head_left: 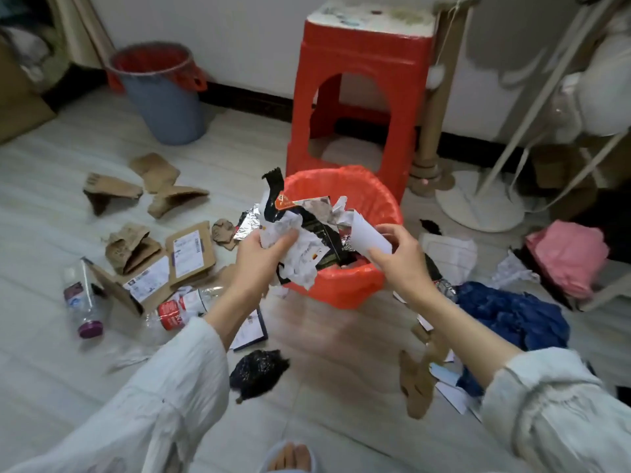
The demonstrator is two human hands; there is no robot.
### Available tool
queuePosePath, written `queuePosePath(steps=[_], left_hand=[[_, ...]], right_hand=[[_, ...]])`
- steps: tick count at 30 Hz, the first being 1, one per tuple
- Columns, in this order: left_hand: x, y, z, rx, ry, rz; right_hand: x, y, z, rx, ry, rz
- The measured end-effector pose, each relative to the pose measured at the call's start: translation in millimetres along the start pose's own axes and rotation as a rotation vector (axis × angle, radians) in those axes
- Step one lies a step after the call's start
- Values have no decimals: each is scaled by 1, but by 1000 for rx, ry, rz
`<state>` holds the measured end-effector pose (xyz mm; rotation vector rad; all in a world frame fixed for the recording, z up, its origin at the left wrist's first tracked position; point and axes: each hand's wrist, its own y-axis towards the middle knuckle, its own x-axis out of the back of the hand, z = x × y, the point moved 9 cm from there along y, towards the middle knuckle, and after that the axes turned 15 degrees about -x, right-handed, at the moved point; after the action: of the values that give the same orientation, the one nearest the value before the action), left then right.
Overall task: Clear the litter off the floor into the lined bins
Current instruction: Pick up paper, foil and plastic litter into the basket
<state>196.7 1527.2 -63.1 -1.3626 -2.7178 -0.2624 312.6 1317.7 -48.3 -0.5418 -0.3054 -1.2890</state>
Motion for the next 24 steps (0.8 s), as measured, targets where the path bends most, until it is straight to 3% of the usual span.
queuePosePath(steps=[4, 8, 13, 19, 24], left_hand=[[-28, 44, 14, 16, 112, -42], [-57, 66, 32, -18, 289, 117], [-57, 46, 17, -276, 534, 133], [-57, -7, 3, -464, 479, 131], [-105, -51, -3, -581, 429, 327]], right_hand=[[3, 32, 4, 2, -5, -18], [-5, 47, -5, 52, -230, 2], [-9, 32, -28, 79, -355, 19], [-17, -11, -53, 99, -369, 65], [15, -45, -112, -62, -429, 91]])
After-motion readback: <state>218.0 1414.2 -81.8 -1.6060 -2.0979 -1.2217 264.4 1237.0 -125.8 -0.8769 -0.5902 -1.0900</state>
